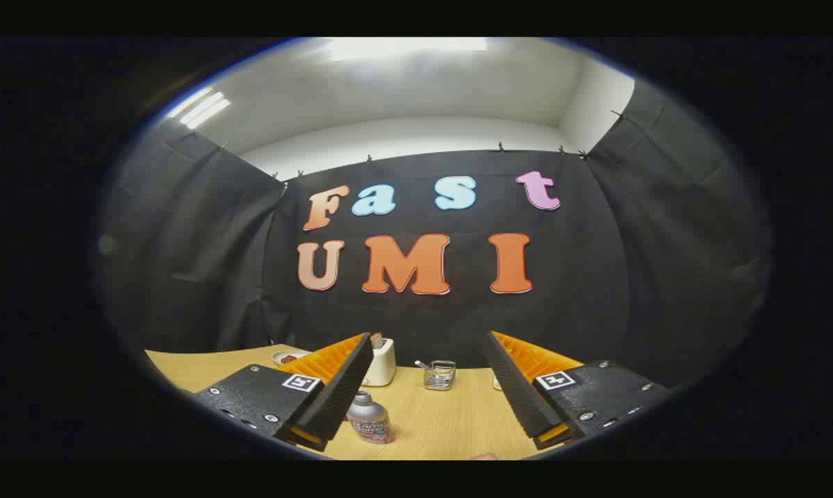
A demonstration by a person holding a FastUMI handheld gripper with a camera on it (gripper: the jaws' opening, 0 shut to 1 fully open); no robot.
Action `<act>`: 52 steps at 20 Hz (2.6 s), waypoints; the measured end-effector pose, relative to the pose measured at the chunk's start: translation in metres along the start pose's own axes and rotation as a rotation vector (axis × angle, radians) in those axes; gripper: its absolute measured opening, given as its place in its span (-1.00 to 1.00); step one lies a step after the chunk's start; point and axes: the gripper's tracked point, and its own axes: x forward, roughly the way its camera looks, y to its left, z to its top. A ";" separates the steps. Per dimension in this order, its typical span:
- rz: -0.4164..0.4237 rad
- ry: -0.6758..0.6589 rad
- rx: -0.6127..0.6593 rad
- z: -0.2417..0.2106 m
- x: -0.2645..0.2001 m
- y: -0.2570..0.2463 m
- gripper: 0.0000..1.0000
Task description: Take the bottle from table, then pour the juice into the cup, finally place the bottle on the coaster
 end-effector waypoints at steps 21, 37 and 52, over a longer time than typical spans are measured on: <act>0.084 0.006 -0.020 0.018 0.003 0.067 0.94; 0.115 0.281 0.046 -0.123 0.011 0.082 0.95; 0.108 0.466 0.017 -0.220 0.018 0.093 0.96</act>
